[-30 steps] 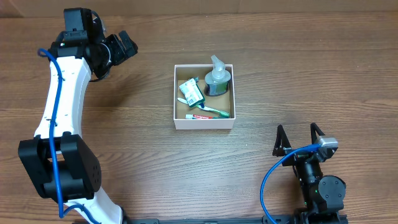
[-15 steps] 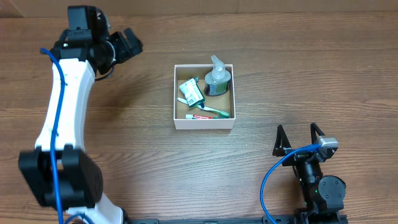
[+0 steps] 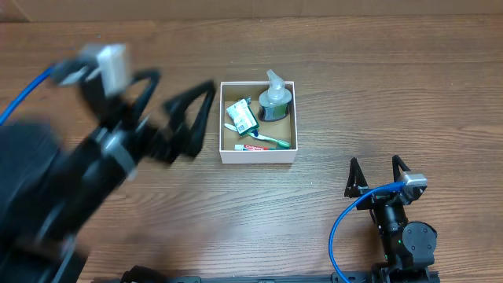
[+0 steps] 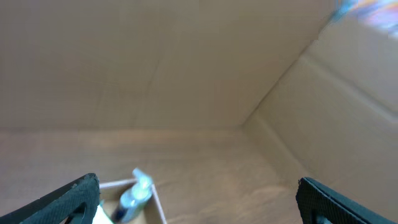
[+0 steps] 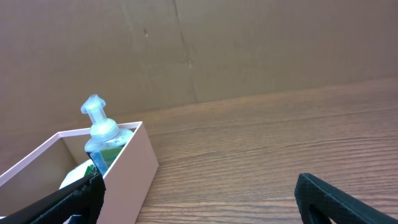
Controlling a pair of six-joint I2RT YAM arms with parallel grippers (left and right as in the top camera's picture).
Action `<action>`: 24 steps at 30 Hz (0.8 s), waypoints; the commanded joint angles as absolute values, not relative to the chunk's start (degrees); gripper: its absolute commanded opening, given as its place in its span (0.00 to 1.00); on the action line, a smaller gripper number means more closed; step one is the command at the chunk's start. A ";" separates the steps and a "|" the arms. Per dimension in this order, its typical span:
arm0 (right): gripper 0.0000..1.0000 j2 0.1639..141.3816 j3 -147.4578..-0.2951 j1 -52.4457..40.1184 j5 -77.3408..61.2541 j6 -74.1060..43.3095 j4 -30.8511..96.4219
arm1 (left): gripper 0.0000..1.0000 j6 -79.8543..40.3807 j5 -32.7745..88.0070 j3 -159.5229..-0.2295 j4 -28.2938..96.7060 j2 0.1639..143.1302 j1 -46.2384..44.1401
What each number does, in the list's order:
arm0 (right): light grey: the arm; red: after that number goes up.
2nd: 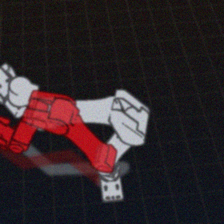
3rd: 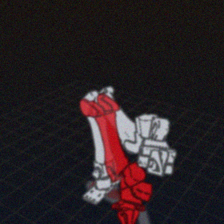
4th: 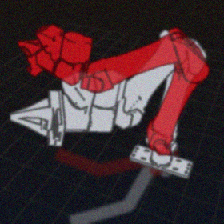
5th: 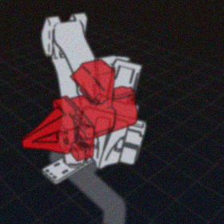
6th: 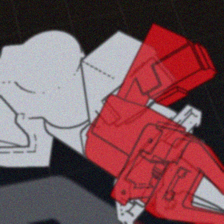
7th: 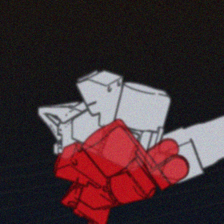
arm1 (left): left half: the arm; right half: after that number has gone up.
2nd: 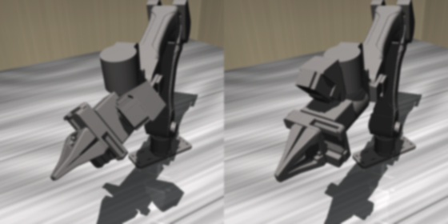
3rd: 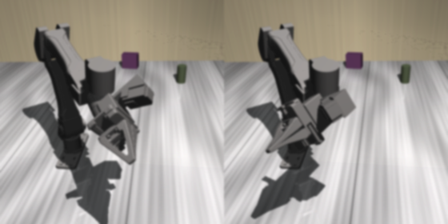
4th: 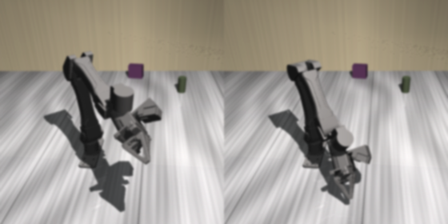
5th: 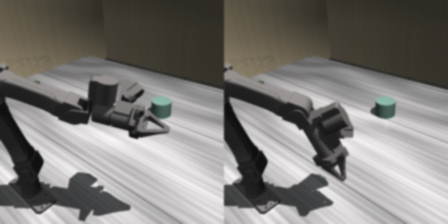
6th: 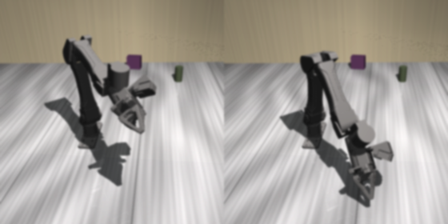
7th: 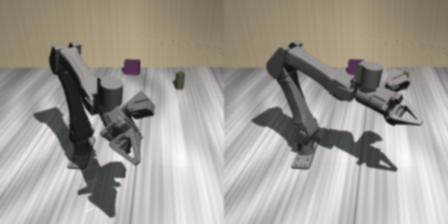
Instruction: Pack container
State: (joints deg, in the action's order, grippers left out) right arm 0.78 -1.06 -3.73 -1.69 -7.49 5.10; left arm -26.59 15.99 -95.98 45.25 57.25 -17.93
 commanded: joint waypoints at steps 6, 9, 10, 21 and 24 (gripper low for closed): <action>1.00 0.19 -0.45 -3.33 -2.07 -7.42 4.67 | 1.00 -20.14 12.27 -96.86 47.24 34.98 -17.87; 1.00 0.19 -0.45 -3.33 -2.07 -7.42 4.67 | 1.00 -15.09 5.19 -96.86 49.98 27.20 -17.87; 1.00 0.16 -0.45 -3.33 -2.07 -7.42 4.67 | 1.00 -14.04 4.19 -96.86 51.57 25.56 -17.87; 1.00 0.19 -0.45 -3.33 -2.07 -7.42 4.67 | 1.00 -13.26 -1.76 -96.86 72.40 9.89 -14.41; 1.00 0.19 -0.45 -3.33 -2.07 -7.42 4.67 | 1.00 -13.28 -2.17 -96.73 77.58 7.81 -12.64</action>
State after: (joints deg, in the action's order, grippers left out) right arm 0.73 -1.06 -3.73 -1.72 -7.46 5.13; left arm -14.48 -0.49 -97.08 74.13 9.93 -14.59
